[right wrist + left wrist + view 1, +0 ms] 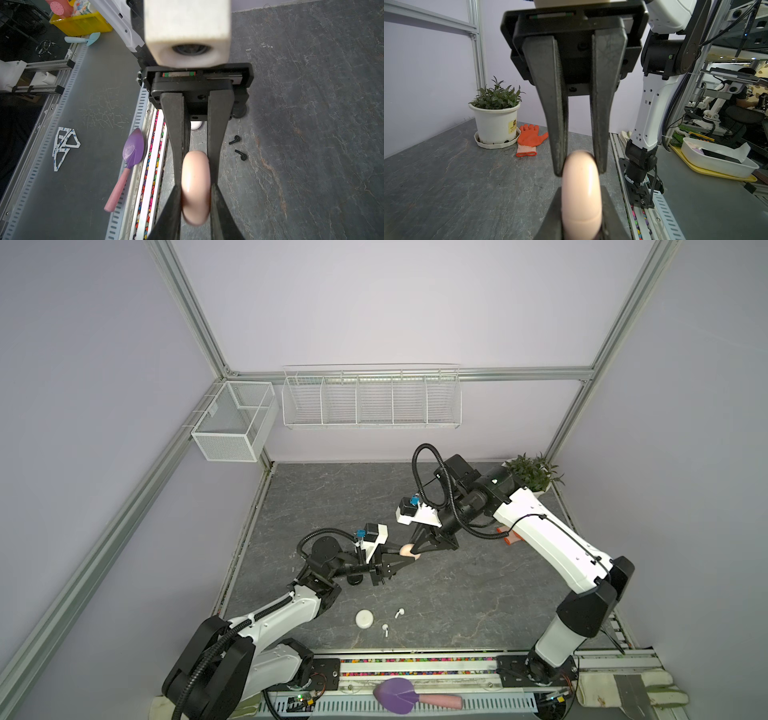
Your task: Insert the wireless bluetooth earbuds into the charging case
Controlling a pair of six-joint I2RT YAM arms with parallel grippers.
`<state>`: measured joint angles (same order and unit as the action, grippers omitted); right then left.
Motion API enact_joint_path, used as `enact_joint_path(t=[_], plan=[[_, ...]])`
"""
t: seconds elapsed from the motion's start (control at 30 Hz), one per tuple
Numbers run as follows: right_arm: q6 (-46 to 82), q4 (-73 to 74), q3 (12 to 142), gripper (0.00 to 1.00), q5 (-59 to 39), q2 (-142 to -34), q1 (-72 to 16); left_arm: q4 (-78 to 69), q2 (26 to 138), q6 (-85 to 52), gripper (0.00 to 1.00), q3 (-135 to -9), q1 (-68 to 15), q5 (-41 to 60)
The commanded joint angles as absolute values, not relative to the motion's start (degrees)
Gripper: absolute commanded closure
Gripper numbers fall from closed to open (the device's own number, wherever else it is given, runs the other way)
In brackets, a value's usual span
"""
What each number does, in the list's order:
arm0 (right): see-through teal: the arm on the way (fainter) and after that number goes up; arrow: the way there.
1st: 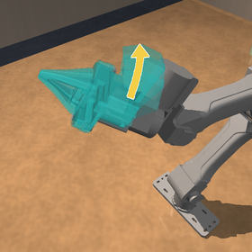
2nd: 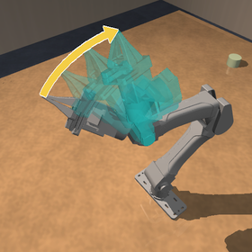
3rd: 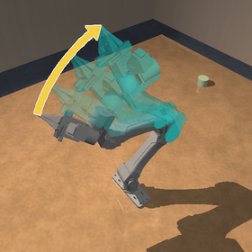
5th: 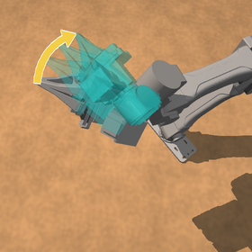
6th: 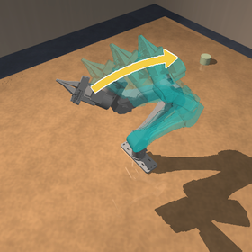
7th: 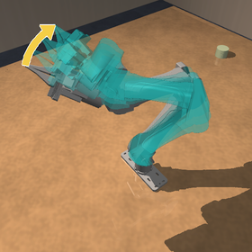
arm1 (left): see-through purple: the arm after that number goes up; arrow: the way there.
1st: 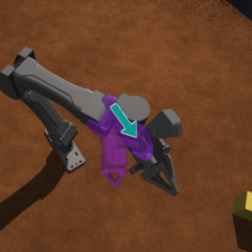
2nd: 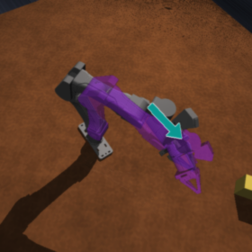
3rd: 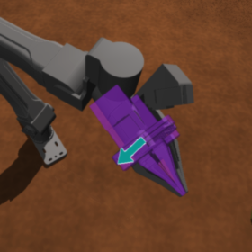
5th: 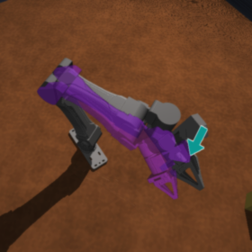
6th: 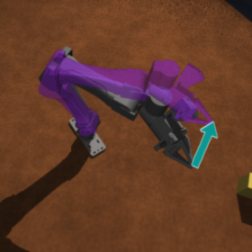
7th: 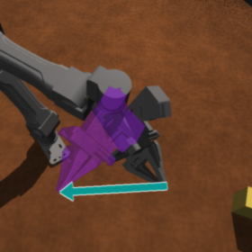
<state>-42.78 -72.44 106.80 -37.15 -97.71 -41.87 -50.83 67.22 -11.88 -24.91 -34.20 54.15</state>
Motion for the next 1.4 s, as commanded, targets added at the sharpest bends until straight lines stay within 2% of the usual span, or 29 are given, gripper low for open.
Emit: enact_joint_path(t=[0.0, 0.33, 0.67, 0.73, 0.87, 0.97, 1.13, 1.27, 1.37], plan=[[-44.2, -71.9, 103.8, 0.82, -35.9, -96.9, -44.1, -52.8, 65.6, -12.3, 1.00, -26.2, -34.3, 51.1], [-41.2, -64.2, 98.2, 0.81, -30.2, -95.1, -45.2, -52.7, 64.1, -13.8, 1.00, -26.2, -34.3, 48.0], [-40.3, -62.2, 97.1, 0.81, -28.9, -95.1, -46.1, -52.8, 63.4, -14.0, 1.00, -25.8, -34.3, 46.6], [-39.6, -61.7, 97.2, 0.75, -28.7, -94.8, -46.1, -52.5, 63.2, -13.7, 1.00, -25.6, -34.3, 46.2], [-36.7, -60.6, 98.4, 0.53, -28.5, -93.4, -45.9, -52.3, 63.0, -13.1, 1.00, -25.1, -34.3, 45.8], [-31.7, -57.5, 98.5, 0.44, -29.0, -90.2, -44.4, -52.4, 63.1, -13.1, 1.00, -24.8, -34.3, 45.5], [-20.5, -42.3, 89.2, 0.40, -39.0, -81.0, -40.0, -53.1, 63.4, -13.4, 1.00, -24.3, -34.3, 45.2], [-5.1, -19.2, 73.4, 0.39, -48.8, -73.3, -37.2, -53.9, 63.5, -14.1, 1.00, -24.3, -34.3, 44.9], [4.6, -5.7, 66.1, 0.39, -50.1, -71.5, -36.4, -54.8, 64.0, -14.7, 1.00, -24.3, -34.2, 44.9]])
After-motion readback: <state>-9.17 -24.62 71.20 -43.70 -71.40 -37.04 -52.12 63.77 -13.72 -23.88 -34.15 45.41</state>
